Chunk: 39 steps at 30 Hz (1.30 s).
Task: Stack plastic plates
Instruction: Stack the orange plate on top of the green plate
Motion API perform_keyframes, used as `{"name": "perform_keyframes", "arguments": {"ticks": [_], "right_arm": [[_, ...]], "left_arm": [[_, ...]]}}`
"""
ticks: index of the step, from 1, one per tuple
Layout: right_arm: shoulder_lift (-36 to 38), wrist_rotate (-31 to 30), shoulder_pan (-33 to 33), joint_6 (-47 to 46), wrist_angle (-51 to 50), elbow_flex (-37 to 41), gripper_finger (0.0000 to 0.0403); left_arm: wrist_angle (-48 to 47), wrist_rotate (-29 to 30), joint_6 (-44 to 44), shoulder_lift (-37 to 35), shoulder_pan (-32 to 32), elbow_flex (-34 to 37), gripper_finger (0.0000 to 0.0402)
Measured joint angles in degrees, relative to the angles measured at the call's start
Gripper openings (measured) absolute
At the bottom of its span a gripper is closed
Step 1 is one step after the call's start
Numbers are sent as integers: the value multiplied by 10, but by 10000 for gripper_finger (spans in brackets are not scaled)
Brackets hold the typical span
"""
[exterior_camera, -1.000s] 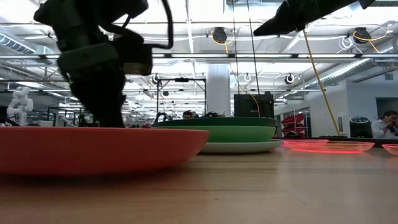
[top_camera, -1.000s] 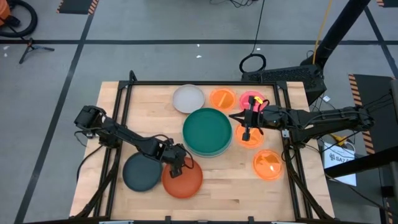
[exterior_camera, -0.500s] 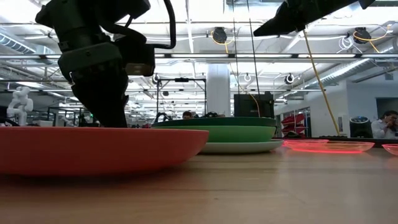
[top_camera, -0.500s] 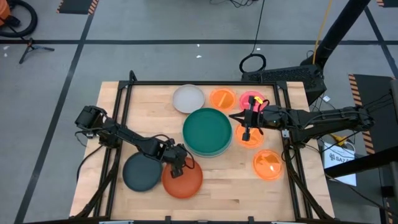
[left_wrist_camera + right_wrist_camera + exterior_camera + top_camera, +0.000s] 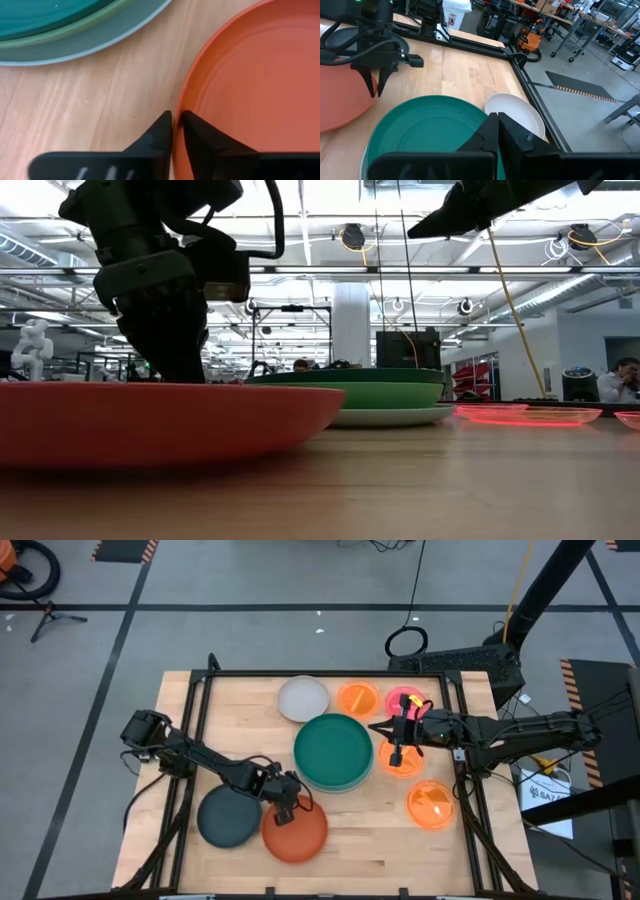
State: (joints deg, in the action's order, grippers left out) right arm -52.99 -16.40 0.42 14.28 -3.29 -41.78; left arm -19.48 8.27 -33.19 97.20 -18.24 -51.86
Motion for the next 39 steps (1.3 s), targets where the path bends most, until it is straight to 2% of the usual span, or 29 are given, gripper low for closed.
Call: {"name": "perform_keyframes", "arguments": {"ticks": [6,16,28,34,39], "right_arm": [[0,0,0,0,0,0,0],[0,0,0,0,0,0,0],[0,0,0,0,0,0,0],[0,0,0,0,0,0,0],[0,0,0,0,0,0,0]], "left_arm": [[4,-8,1,-2,0,-1,9],[-14,-3,23,-35,0,-1,9],[-19,-6,75,-111,-2,0,9],[-13,-8,67,-158,7,0,9],[-13,-7,39,-176,43,0,9]]}}
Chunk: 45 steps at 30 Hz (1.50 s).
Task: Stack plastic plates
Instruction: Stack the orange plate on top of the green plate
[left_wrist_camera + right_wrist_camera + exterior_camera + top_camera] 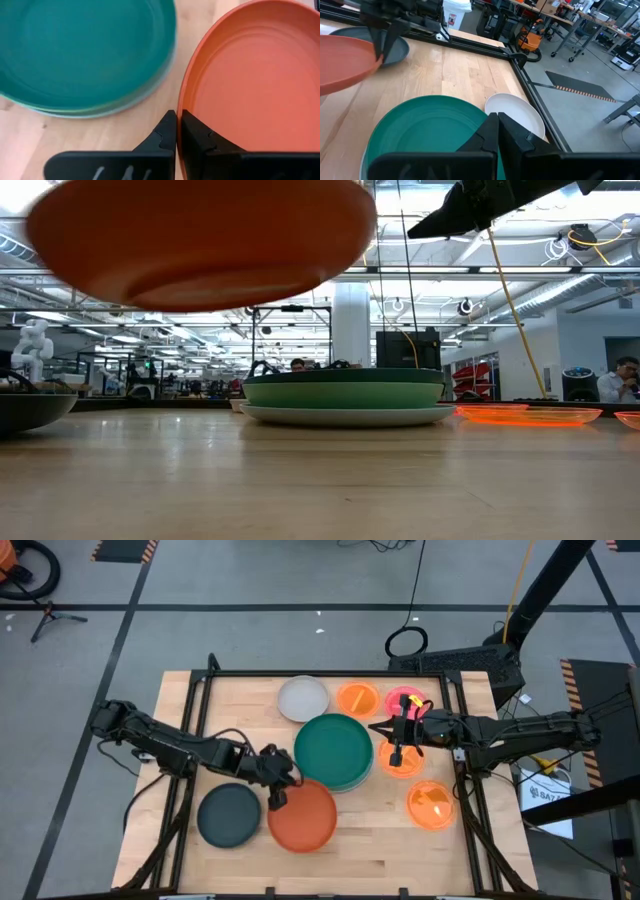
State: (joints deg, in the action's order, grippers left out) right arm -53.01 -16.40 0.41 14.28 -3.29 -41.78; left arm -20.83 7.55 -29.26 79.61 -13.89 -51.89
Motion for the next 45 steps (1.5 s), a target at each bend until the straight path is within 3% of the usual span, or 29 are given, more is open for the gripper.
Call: {"name": "perform_keyframes", "arguments": {"ticks": [12,26,31,45], "right_arm": [[0,0,0,1,0,0,0],[0,-7,0,3,-13,0,0],[0,-45,0,3,-21,0,0],[0,-45,0,3,-27,0,0]], "left_arm": [[-15,5,-44,1,152,-7,9],[-114,5,134,42,293,-150,9],[-120,0,155,80,321,-174,9],[-119,-2,179,185,336,-236,9]]}}
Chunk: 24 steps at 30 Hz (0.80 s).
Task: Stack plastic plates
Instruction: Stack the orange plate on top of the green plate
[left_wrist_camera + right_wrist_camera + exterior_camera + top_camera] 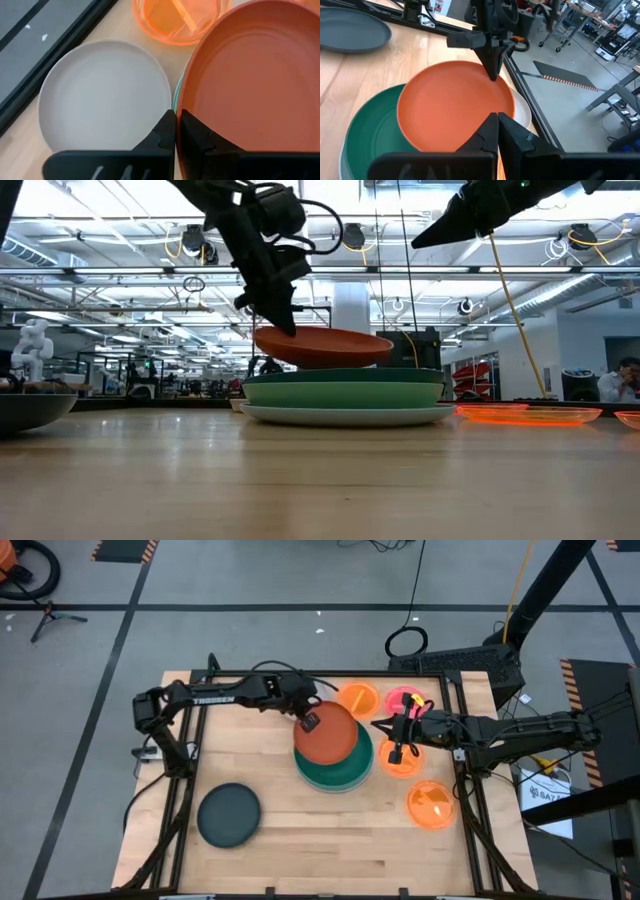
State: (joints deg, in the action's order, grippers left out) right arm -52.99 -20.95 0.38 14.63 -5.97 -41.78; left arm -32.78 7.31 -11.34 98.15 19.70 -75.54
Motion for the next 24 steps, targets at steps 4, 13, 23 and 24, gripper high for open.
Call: {"name": "perform_keyframes", "arguments": {"ticks": [4,13,23,24], "right_arm": [[0,0,0,0,-5,0,0],[0,0,0,0,-5,0,0],[0,0,0,0,-8,0,0],[0,0,0,0,-8,0,0]], "left_arm": [[-4,0,7,23,-5,-11,9],[-2,0,13,53,-15,-18,22],[-1,0,18,54,-18,-18,26],[-1,0,18,54,-18,-18,27]]}}
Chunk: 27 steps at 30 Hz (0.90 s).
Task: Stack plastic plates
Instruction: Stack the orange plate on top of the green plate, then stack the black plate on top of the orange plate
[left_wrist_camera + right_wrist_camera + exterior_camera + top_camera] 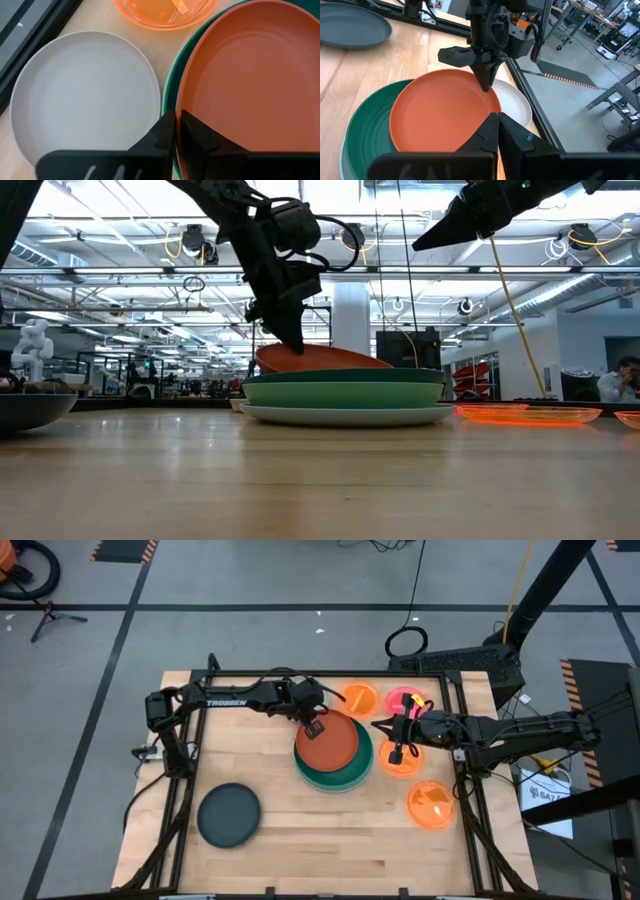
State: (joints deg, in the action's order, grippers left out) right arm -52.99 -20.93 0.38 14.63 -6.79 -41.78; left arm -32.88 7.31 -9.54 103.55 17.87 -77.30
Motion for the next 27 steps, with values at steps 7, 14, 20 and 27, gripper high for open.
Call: {"name": "perform_keyframes", "arguments": {"ticks": [7,14,20,27], "right_arm": [[0,0,0,0,0,0,0],[0,0,0,0,0,0,0],[0,0,0,0,-3,0,0],[0,0,0,0,-4,0,0]], "left_arm": [[0,0,0,0,0,0,28],[0,0,0,0,0,0,63],[0,2,-2,0,0,0,112],[-67,-2,7,-4,-4,0,124]]}}
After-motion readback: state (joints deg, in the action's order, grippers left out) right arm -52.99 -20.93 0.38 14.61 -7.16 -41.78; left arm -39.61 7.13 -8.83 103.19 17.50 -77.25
